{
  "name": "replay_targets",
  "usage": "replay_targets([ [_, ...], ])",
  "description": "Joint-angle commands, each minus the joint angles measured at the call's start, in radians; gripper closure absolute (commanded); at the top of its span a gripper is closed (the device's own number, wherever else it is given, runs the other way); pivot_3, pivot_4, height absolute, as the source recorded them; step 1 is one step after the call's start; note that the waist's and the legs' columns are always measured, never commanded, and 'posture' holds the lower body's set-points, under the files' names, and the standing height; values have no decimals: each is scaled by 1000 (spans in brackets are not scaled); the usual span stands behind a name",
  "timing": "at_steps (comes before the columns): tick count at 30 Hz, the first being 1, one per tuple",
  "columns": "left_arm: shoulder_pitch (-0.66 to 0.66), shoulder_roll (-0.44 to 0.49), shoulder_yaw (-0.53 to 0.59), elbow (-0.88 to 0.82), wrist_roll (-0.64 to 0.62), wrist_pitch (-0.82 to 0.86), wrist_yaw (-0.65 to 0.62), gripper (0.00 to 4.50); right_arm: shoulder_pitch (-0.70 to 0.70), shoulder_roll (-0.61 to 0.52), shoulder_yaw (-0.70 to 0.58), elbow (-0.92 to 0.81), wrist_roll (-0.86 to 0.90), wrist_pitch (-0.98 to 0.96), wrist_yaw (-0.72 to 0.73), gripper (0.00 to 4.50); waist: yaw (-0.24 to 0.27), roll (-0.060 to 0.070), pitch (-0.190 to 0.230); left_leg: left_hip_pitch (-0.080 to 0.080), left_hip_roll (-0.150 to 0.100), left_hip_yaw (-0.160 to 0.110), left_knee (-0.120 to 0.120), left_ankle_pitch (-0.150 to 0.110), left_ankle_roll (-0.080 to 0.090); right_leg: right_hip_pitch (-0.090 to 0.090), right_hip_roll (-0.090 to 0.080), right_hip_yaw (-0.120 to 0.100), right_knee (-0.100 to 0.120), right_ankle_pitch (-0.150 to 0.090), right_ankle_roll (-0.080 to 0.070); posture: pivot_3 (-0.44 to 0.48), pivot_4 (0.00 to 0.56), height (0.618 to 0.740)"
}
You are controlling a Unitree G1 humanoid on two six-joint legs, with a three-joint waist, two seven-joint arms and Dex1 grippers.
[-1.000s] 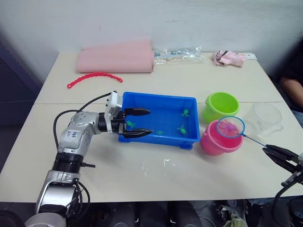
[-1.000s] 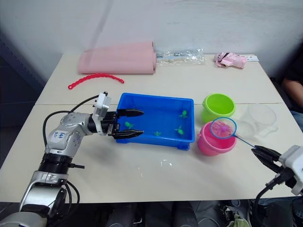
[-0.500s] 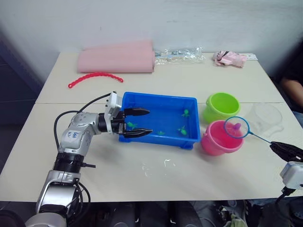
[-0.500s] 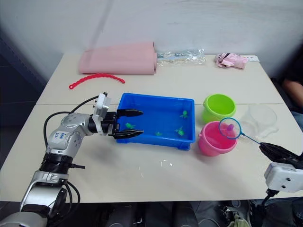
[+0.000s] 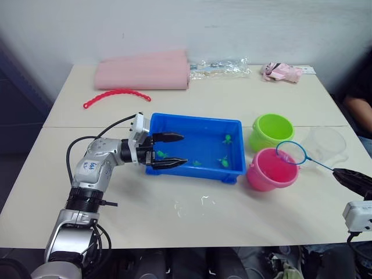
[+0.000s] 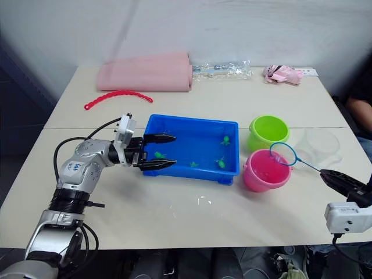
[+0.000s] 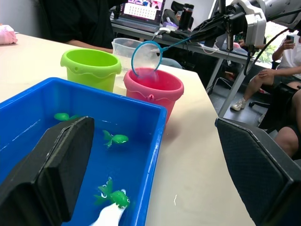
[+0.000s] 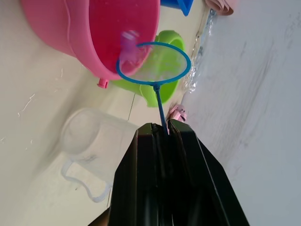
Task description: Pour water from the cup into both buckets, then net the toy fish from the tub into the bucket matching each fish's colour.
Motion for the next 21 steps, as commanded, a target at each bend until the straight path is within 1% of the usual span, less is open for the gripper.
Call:
replay_targets([
  [1, 8, -6, 25, -26, -13, -14, 6, 33, 8, -16, -16, -21, -5, -4, -24, 4500, -3, 0, 0, 1, 0, -1, 0, 0, 0, 1, 0, -1, -1, 0, 0, 0, 150, 740],
  [2, 9, -6, 24, -28, -13, -14, 6, 33, 14, -16, -15, -19, -2, -2, -24, 4500, -4, 0, 0, 1, 0, -1, 0, 0, 0, 2, 0, -1, -1, 0, 0, 0, 150, 740],
  [4, 16, -3, 28, -33, -16, -13, 8, 33, 22, 1, -15, -26, 59, 38, -17, 4500, -6, 0, 0, 1, 0, -1, 0, 0, 0, 2, 0, -1, -1, 0, 0, 0, 150, 740],
  [6, 24, 4, 37, -42, -22, -12, 8, 33, 38, 8, 16, -57, 219, 95, 18, 4500, -11, 0, 0, 1, 0, -2, 0, 0, 0, 2, 0, -2, -2, 0, 0, 0, 150, 740],
  [7, 29, 8, 43, -47, -25, -12, 6, 33, 56, 5, 45, -90, 339, 152, 57, 4500, -12, 0, 0, 1, 0, -2, 0, 0, 0, 2, 0, -2, -2, 0, 0, 0, 150, 740],
  [9, 37, 17, 56, -54, -29, -14, 2, 33, 72, -14, 88, -150, 518, 264, 125, 4500, -14, 0, 0, 1, 1, -3, -1, 0, 0, 3, 0, -2, -2, 0, 0, 0, 150, 740],
  [12, 46, 32, 78, -64, -33, -22, 0, 33, 25, -68, 132, -218, 712, 453, 208, 4500, -19, 0, 0, 3, 1, -2, -1, 0, 1, 4, -1, -2, -2, 0, 0, 0, 150, 740],
  [15, 56, 45, 96, -72, -27, -28, 11, 33, -100, -160, 202, -241, 776, 607, 255, 4500, -20, 0, 0, 3, 1, -2, 0, -1, 2, 5, -2, -2, -1, 1, 0, 0, 150, 740],
  [16, 63, 50, 101, -78, -24, -32, 14, 33, -133, -203, 231, -238, 748, 663, 267, 4500, -17, 0, 0, 4, 1, -2, 0, -1, 2, 5, -2, -2, -1, 1, 0, 0, 150, 740],
  [17, 71, 55, 108, -86, -22, -32, 19, 33, -175, -246, 273, -239, 741, 723, 280, 4500, -16, 0, 0, 3, 1, -2, 0, -1, 2, 5, -2, -3, -1, 1, 0, 0, 150, 740],
  [19, 85, 64, 120, -105, -23, -32, 35, 33, -279, -291, 358, -246, 751, 842, 276, 4500, -13, 0, 0, 3, 1, -3, 0, -1, 2, 4, -2, -3, -1, 1, 0, 0, 150, 740],
  [21, 101, 75, 127, -125, -18, -33, 50, 33, -437, -311, 489, -248, 757, 930, 297, 4500, -14, 1, 0, 1, 1, -3, 0, -1, 2, 4, -3, -4, -3, 1, 0, 0, 150, 740],
])
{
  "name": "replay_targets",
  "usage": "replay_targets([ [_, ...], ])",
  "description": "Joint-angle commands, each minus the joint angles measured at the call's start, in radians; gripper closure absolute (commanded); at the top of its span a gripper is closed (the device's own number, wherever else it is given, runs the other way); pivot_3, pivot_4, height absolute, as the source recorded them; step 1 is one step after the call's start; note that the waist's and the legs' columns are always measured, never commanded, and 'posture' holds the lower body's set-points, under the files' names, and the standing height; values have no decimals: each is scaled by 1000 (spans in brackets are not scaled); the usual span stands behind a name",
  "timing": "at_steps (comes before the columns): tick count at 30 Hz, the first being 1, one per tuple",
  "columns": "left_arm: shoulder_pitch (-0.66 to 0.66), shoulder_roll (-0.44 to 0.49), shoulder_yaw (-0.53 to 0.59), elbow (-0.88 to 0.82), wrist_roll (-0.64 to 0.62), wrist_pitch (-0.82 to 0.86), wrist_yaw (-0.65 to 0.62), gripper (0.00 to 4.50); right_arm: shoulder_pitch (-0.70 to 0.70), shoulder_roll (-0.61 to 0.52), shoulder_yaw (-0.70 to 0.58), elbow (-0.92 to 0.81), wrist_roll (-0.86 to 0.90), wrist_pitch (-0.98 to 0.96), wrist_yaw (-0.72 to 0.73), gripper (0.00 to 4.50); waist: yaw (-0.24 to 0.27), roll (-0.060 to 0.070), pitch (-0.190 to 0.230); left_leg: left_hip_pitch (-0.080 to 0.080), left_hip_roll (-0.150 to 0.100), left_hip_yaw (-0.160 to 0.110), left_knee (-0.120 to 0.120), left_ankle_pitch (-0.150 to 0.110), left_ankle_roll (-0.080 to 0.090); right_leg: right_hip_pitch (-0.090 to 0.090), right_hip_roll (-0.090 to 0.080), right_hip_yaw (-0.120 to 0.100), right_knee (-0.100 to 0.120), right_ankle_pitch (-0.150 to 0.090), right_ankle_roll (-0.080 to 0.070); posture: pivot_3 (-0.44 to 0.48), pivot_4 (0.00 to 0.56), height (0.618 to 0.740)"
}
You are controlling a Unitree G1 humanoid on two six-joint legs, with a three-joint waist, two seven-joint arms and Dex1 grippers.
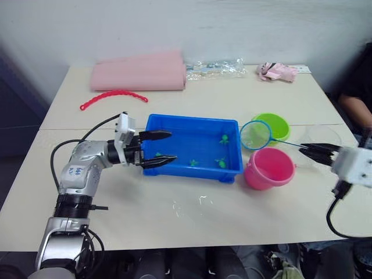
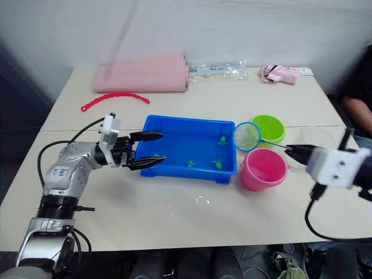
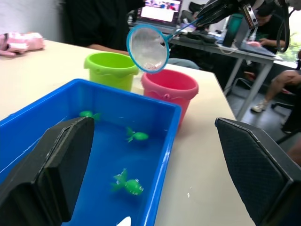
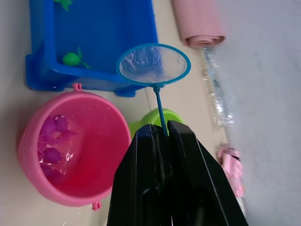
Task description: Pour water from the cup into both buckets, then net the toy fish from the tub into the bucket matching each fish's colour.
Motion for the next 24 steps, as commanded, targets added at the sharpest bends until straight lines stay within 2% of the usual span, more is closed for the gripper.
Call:
replay_targets([
  [1, 19, 32, 25, -68, 1, -19, 18, 33, -219, -31, 196, -9, -9, 135, 58, 4500, 2, 0, 0, -2, 0, 0, 1, 0, 0, -1, 0, -1, -1, 0, 0, 0, 150, 740],
  [4, 40, 72, 18, -86, 25, -34, 8, 33, -401, -9, 357, 27, -86, 184, 133, 4500, -1, 1, 1, -5, -1, -1, 1, 0, 0, -2, 0, -3, -2, 0, 0, 0, 150, 740],
  [7, 53, 108, 20, -98, 27, -35, -1, 33, -569, 64, 494, 77, -152, 221, 187, 4500, -2, 1, 1, -6, -1, -2, 2, -1, 0, -2, 0, -4, -4, 0, 0, 0, 150, 740],
  [10, 52, 126, 19, -106, 20, -28, 0, 33, -677, 117, 574, 138, -212, 236, 238, 4500, -4, 2, 1, -6, -1, -1, 2, -1, 0, -2, 0, -4, -3, 0, 0, 0, 150, 740],
  [15, 50, 128, 14, -125, 13, -20, 6, 33, -803, 152, 662, 224, -342, 166, 296, 4500, -1, 2, 1, -7, -1, -1, 2, -1, 0, -3, 0, -5, -3, 0, 1, 0, 150, 740],
  [24, 67, 118, 11, -155, 7, -8, 29, 33, -894, 209, 729, 317, -455, 43, 378, 4500, -4, 2, 1, -6, -1, 1, 2, -1, 0, -3, 1, -4, -2, 1, 1, 0, 150, 740],
])
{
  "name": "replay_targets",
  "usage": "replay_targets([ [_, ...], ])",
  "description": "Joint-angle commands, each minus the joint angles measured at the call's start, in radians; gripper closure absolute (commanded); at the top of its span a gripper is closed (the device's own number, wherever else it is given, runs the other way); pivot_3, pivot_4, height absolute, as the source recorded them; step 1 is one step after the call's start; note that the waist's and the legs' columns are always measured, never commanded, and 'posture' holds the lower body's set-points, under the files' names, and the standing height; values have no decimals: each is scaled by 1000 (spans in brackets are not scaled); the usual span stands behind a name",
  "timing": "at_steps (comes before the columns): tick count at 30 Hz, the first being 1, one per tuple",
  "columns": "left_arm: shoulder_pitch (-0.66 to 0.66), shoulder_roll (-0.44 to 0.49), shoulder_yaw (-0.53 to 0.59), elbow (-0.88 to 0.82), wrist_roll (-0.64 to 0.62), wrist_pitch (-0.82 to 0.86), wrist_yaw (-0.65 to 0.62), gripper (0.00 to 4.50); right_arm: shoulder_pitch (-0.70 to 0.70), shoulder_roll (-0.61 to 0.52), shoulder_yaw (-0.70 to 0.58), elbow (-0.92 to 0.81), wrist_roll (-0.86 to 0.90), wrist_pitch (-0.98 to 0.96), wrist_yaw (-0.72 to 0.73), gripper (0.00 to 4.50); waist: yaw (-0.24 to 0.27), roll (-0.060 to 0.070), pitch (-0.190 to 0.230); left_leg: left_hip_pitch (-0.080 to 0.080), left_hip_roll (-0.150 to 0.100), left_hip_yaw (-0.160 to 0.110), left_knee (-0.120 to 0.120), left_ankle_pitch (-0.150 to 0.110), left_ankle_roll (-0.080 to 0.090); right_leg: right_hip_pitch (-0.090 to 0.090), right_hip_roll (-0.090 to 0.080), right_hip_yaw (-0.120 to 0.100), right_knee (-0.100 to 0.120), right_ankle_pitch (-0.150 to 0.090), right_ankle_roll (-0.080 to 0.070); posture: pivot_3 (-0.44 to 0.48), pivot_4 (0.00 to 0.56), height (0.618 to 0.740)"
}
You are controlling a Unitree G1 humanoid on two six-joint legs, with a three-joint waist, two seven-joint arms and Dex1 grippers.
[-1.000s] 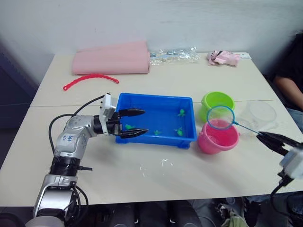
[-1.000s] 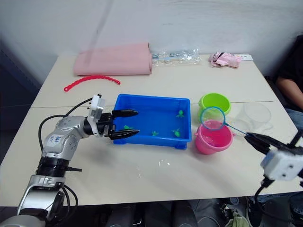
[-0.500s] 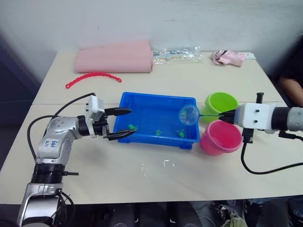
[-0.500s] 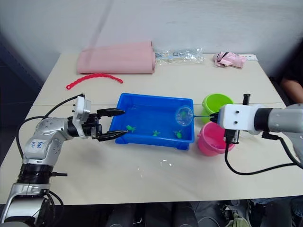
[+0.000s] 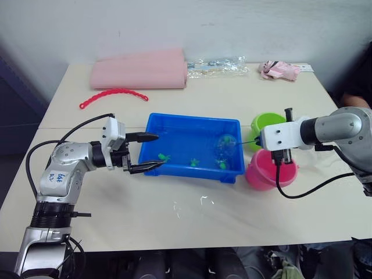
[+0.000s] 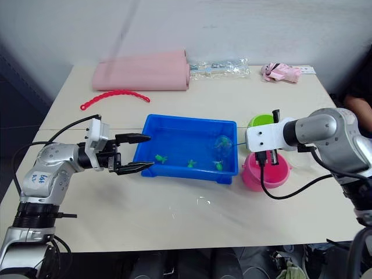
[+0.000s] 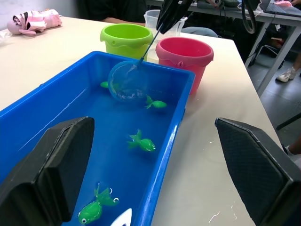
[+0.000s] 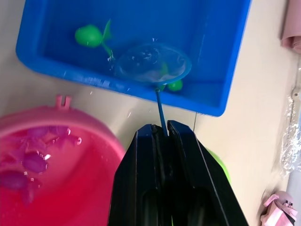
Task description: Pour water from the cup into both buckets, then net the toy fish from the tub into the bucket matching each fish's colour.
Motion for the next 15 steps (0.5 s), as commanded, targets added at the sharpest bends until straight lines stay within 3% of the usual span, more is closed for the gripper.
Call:
replay_targets([
  [1, -2, 0, 9, -48, -16, 2, 9, 33, -43, 12, 7, 3, -19, -26, 63, 4500, 0, 0, 0, 0, 0, 0, 0, 0, 0, 0, 0, 0, 0, 0, 0, 0, 150, 740],
  [9, 9, -17, 6, -68, -19, 6, 28, 33, -121, 60, 66, -35, -39, 78, 230, 4500, -2, 0, 0, 0, 0, 0, 0, 0, 0, -1, 0, 0, 5, 0, 0, 0, 150, 740],
  [15, 30, -9, 20, -88, -25, 10, 45, 33, -96, 97, 23, -63, 34, 296, 266, 4500, 0, 0, 0, 0, 0, 0, 0, 0, 0, -1, 0, 0, 6, 0, 0, 0, 150, 740],
])
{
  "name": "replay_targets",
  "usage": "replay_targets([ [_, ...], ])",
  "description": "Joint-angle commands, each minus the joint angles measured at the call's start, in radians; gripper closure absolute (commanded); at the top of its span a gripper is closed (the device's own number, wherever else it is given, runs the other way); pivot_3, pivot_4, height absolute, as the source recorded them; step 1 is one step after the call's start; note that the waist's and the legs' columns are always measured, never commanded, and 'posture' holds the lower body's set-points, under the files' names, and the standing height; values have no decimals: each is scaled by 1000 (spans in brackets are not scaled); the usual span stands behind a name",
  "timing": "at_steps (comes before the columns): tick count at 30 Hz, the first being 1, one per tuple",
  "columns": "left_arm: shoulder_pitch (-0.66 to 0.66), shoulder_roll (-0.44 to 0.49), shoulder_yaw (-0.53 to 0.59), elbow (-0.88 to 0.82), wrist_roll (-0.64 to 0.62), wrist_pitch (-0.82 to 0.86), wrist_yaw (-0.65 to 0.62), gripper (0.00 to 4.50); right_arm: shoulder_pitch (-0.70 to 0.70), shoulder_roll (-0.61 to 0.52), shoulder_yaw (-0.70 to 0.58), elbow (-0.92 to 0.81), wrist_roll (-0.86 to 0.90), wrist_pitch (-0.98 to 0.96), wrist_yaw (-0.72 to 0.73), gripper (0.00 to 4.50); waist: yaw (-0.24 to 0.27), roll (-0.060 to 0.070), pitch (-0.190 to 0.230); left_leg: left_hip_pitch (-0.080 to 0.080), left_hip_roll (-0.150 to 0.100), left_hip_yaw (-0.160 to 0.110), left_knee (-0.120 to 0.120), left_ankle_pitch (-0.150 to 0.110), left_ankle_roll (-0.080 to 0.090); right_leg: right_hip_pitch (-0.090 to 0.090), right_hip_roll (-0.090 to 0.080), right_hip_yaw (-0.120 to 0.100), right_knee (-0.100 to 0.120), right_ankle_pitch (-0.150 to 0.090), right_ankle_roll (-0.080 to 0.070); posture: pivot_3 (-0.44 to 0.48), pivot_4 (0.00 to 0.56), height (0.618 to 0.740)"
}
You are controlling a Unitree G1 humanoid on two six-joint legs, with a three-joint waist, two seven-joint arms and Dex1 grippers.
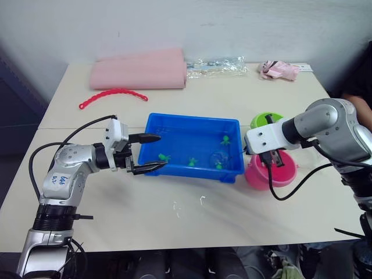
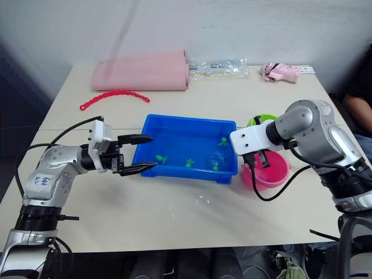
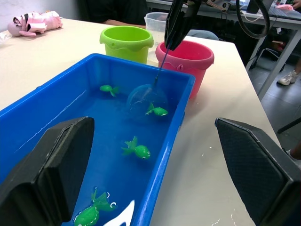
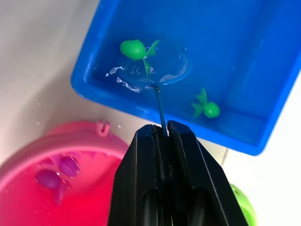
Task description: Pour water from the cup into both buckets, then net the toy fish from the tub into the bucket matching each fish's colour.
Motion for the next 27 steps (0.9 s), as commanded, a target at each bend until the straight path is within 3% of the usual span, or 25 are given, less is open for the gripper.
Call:
replay_targets([
  [1, 16, 9, 28, -54, -24, 0, 10, 33, 14, 4, -58, -48, 58, 150, 17, 4500, 1, 0, 0, 0, 0, 0, 0, 0, 0, 0, 0, 0, 0, 0, 0, 0, 150, 740],
  [7, 21, 22, 42, -54, -24, 2, 18, 33, 70, 10, -117, -87, 156, 387, -8, 4500, 2, 0, 0, 0, 0, 0, 0, 0, 0, 0, 0, 0, 0, 0, 0, 0, 150, 740],
  [16, 18, 18, 37, -48, -21, -1, 21, 33, 138, 51, -243, -69, 309, 560, -87, 4500, 1, 0, 0, 0, 0, 0, -1, 0, 0, 0, 0, 0, 0, 0, 0, 0, 150, 740],
  [27, 24, 14, 35, -41, -20, -4, 21, 33, 298, 65, -456, 18, 471, 499, -148, 4500, 4, 0, 0, 0, -1, 0, -1, 0, 0, 1, 0, 0, -1, 0, 0, 0, 150, 740],
])
